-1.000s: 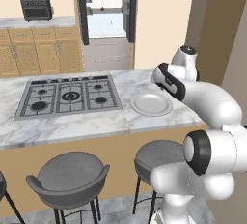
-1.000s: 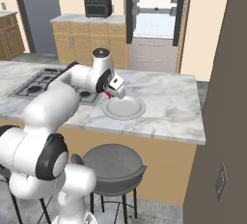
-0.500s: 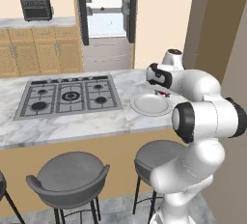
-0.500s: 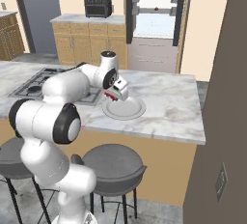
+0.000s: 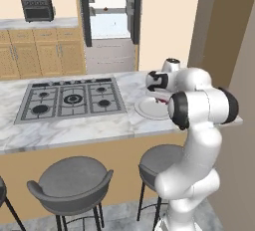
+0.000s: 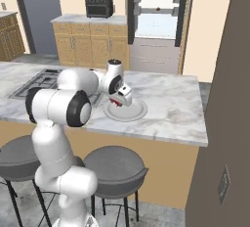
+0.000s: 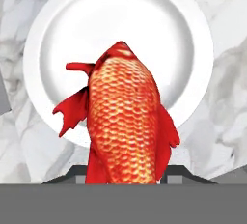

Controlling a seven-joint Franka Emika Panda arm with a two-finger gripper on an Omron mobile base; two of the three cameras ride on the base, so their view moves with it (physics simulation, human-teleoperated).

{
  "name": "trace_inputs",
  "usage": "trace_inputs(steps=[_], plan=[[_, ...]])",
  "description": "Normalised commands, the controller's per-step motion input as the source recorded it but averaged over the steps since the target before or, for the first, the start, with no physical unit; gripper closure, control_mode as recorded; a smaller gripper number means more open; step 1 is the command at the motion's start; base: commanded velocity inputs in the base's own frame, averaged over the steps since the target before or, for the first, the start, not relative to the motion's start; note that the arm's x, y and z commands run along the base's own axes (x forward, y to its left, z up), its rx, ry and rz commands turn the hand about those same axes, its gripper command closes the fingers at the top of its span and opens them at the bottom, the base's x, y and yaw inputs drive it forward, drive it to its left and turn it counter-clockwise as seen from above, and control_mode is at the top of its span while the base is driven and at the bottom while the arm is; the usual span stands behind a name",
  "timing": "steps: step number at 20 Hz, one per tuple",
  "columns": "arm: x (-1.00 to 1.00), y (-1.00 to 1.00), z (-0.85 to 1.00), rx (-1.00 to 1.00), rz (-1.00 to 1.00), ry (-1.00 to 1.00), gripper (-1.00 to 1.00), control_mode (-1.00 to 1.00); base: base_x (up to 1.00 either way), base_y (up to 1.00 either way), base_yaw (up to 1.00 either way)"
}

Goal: Take the cheese, fish, and mushroom from the fridge and place them on the plate on the dining counter to create an appetizer plate.

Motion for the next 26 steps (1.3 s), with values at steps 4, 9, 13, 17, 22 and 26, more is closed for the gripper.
trace_inputs(steps=[4, 9, 13, 17, 22, 26], plan=[[0.64, -0.05, -0.46, 0.00, 0.01, 0.00, 1.00, -1.00, 0.00, 0.00, 0.00], [0.64, -0.14, -0.42, 0.00, 0.01, 0.02, 1.00, -1.00, 0.00, 0.00, 0.00], [0.61, -0.17, -0.45, 0.00, 0.01, 0.01, 1.00, -1.00, 0.00, 0.00, 0.00], [0.53, -0.05, -0.43, 0.00, 0.01, 0.03, 1.00, -1.00, 0.00, 0.00, 0.00], [0.34, 0.00, -0.28, 0.00, 0.00, 0.04, -1.00, -1.00, 0.00, 0.00, 0.00], [-0.01, 0.00, 0.00, 0.00, 0.00, 0.03, -1.00, -1.00, 0.00, 0.00, 0.00]])
